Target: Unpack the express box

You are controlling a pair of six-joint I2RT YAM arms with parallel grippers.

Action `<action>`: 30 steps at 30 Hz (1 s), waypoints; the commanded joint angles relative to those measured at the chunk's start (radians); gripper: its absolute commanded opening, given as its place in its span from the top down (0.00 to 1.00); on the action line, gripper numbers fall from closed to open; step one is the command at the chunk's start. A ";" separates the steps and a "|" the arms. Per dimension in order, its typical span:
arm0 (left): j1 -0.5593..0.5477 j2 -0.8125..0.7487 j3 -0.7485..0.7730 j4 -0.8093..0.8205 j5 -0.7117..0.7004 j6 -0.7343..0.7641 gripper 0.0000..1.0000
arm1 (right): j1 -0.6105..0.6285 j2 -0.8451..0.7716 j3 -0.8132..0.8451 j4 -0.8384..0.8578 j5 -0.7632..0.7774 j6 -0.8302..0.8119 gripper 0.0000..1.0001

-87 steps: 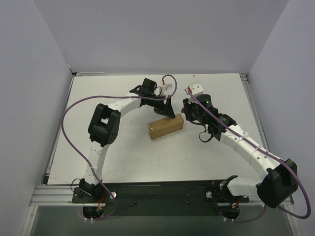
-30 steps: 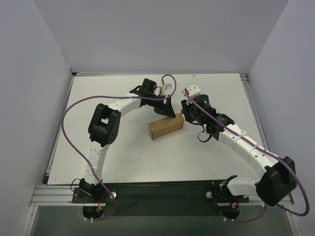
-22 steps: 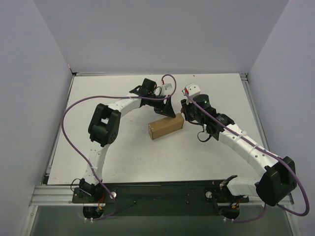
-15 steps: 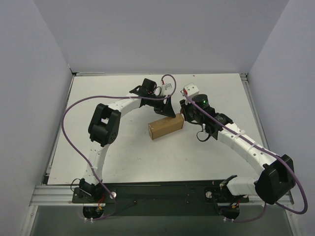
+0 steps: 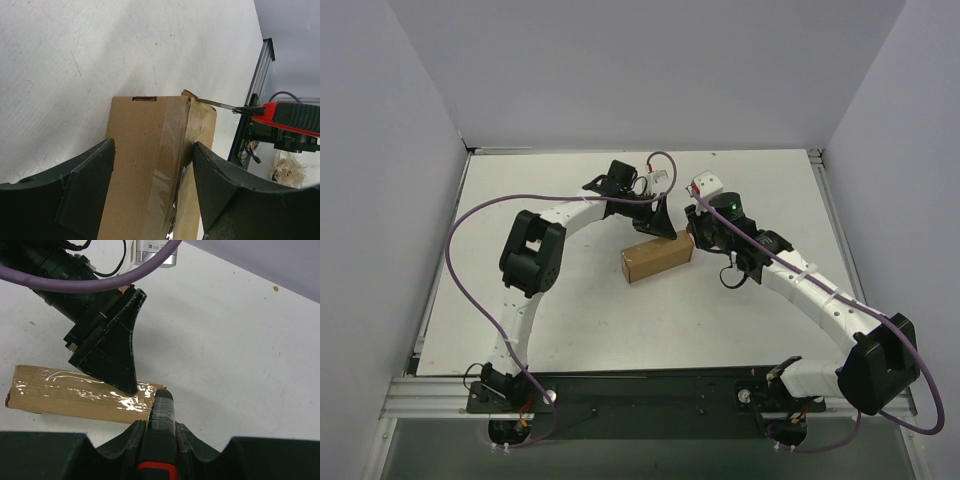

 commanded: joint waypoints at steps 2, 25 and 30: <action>0.012 0.033 -0.018 0.019 -0.081 0.025 0.28 | 0.005 -0.035 -0.002 -0.025 0.006 0.008 1.00; -0.024 0.010 -0.061 0.045 -0.165 -0.080 0.71 | 0.020 -0.054 0.050 -0.178 0.050 0.054 1.00; -0.029 0.006 -0.059 0.064 -0.131 -0.096 1.00 | 0.022 -0.047 0.058 -0.183 0.055 0.054 1.00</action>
